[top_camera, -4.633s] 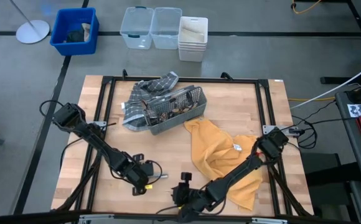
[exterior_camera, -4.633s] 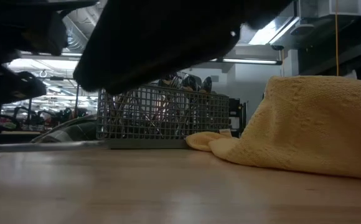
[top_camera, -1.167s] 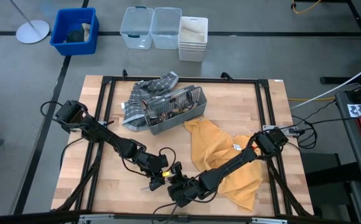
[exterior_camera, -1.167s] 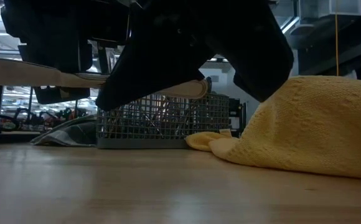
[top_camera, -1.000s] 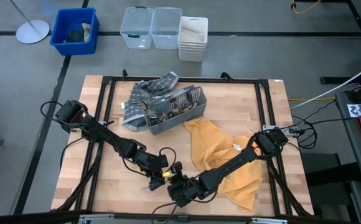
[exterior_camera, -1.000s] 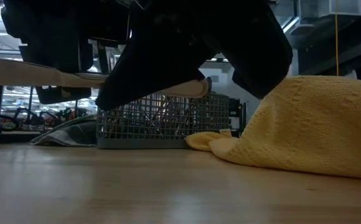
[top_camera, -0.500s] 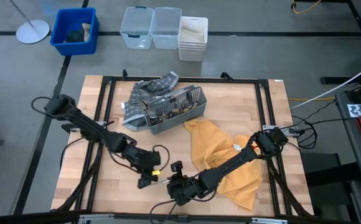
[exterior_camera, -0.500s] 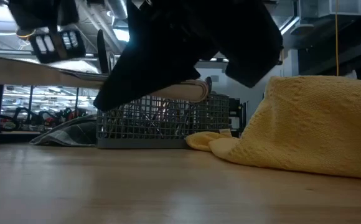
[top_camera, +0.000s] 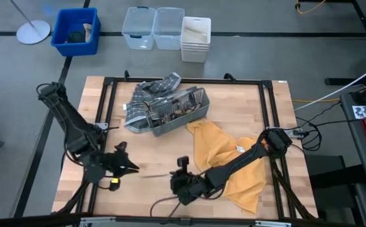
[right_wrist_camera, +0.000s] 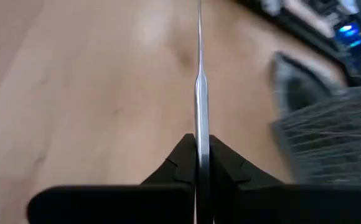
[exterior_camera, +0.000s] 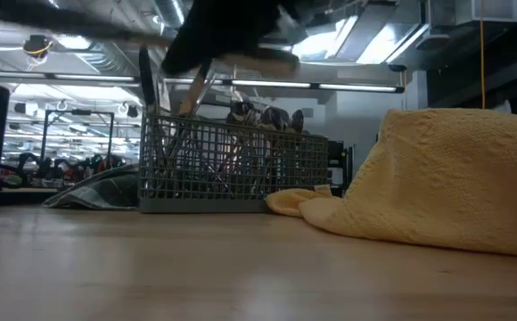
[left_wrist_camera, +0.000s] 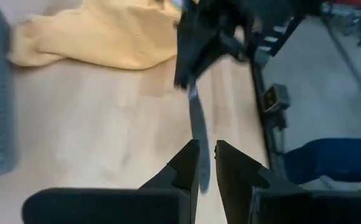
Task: Sort silverware
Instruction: Put the silver knife into the gray silverware basket
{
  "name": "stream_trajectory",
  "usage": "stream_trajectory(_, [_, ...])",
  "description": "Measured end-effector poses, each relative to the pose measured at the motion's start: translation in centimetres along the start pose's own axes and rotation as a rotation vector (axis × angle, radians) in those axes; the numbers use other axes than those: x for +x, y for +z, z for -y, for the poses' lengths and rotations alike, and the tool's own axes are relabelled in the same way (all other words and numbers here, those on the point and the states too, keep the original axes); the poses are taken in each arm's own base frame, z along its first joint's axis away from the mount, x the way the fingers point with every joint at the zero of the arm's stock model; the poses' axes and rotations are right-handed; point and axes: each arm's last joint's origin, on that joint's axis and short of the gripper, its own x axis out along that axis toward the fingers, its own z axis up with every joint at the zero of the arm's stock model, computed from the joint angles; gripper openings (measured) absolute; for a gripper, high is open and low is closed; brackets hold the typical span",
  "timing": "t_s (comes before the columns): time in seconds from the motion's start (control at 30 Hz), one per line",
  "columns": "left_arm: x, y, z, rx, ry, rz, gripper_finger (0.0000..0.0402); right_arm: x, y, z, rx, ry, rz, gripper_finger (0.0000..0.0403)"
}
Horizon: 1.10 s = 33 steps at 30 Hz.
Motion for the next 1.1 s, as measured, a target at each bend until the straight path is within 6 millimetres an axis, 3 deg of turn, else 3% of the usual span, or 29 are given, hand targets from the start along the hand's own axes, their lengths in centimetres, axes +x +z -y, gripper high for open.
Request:
stream_trajectory(0.23, [-1.0,-0.9,0.0,0.049,0.036,-0.001,0.004,-2.6,2.5,5.6,0.064,-0.037,0.076,0.0025])
stream_trajectory(0.53, [-3.1,-1.8,1.1,0.253,0.198,0.287,0.004,-6.3,4.2,9.0,0.155,-0.037,0.167,0.0022])
stream_trajectory(0.67, [-4.1,-2.4,1.6,0.312,0.208,0.345,0.004,-9.0,5.0,11.1,0.182,-0.146,0.215,0.0022])
stream_trajectory(0.87, [-4.8,-3.0,2.0,0.309,0.182,0.371,0.004,-11.8,4.7,13.2,0.158,-0.239,0.191,0.0022])
stream_trajectory(1.1, [-3.9,-2.2,1.5,0.274,0.243,0.379,0.004,-16.1,4.1,16.2,0.188,-0.306,0.193,0.0023])
